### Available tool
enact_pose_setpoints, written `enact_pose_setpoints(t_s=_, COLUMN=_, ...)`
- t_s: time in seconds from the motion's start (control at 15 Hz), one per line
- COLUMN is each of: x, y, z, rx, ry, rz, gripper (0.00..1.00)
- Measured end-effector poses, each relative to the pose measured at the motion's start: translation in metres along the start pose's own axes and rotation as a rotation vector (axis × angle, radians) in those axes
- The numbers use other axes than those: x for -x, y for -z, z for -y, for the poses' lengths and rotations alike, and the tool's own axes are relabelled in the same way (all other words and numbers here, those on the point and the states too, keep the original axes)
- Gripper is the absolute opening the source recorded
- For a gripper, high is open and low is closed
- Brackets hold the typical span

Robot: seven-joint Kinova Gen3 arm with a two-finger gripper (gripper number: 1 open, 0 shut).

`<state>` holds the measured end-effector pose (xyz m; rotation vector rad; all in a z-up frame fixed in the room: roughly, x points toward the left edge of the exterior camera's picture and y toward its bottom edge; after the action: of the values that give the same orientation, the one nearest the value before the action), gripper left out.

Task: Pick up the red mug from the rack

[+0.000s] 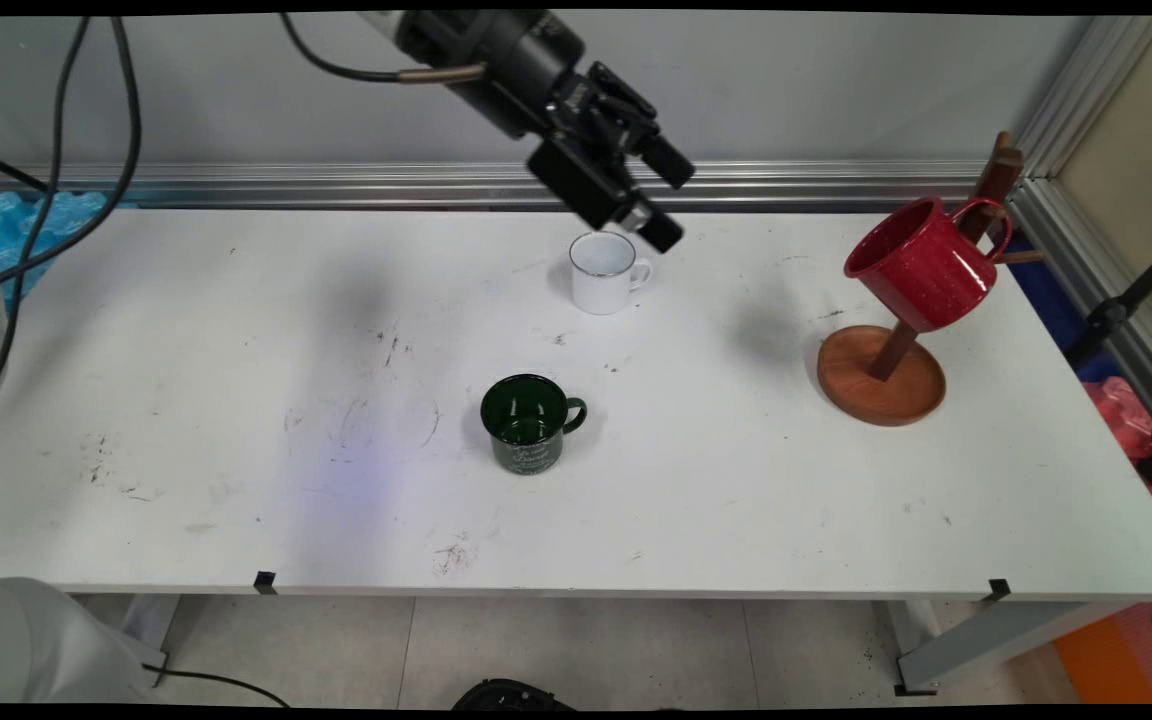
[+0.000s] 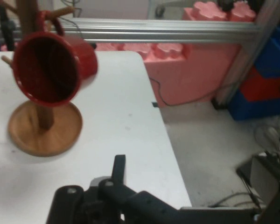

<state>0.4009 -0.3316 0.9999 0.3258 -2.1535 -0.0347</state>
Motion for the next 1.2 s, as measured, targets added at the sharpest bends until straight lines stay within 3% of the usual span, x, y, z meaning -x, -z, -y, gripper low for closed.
enact_pose_setpoints(t_s=0.53, x=-0.008, y=-0.037, z=0.026, rx=-0.031, ry=0.068, rz=-0.048, gripper=1.00)
enact_pose_setpoints(t_s=1.2, x=-0.017, y=-0.094, z=0.061, rx=-0.047, ry=0.048, rz=-0.075, gripper=1.00)
